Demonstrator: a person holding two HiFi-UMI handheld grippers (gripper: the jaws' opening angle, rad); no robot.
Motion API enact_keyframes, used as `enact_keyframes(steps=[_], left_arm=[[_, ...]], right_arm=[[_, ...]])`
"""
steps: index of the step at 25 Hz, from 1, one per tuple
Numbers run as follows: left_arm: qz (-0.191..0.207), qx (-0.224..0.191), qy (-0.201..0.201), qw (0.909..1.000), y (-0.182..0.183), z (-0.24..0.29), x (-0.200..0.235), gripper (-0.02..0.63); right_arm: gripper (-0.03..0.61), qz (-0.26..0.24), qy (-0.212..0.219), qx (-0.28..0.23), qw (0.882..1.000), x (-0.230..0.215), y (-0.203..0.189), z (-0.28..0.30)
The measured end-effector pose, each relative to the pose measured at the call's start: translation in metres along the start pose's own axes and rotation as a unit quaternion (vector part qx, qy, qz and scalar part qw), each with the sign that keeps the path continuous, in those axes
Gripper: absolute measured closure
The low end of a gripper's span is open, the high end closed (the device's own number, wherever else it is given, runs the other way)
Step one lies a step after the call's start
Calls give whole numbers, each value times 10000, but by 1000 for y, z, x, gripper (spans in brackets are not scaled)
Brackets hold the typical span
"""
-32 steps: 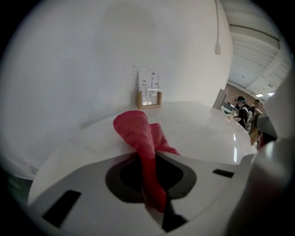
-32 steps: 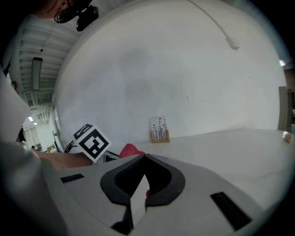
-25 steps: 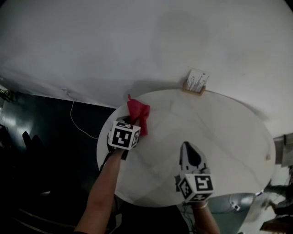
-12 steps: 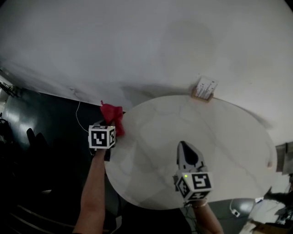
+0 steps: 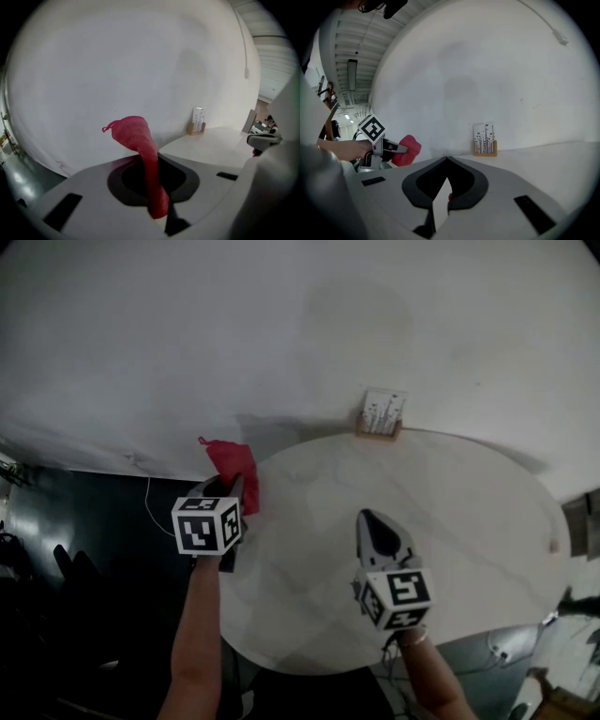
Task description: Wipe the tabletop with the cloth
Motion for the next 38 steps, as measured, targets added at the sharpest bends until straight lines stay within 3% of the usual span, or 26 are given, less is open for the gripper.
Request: enact_keyframes(steps=[4,10,12,15,19,29,38], left_arm=[[131,-91,-779,9968,23,34,-81,569],[299,81,-1842,9824,44,80,-199,569],[493,275,-2024,9777,43,92,-225,569],[802,569,-1918,9765,34,113,-241,569],[1028,857,-1402,9810,27,134,-219,569],[457,901,-681,9925,28,137,-128,569],[143,897,90,9958,5,106,-43,569]], right_arm=[[575,-6,-194,-57,9998,-18,4,-2],[575,78,-471,-26,9989,-45,4,-9],[576,102,-559,6,9984,-52,1,-12],[575,130,-642,63,9978,-62,-3,-13],[575,112,-635,133,9978,-67,-4,-8],[575,-85,-306,238,9992,-46,1,17],[575,-242,39,294,9993,-16,3,35]])
Point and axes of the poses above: the fingertips, and each gripper's own axes: z forward along the fingers, x to its left, y out of its top, the point moved 5 cm from there along -z, backward along the fingers, and after that the axes turned 5 degrees about y, right-handed, at the moved point
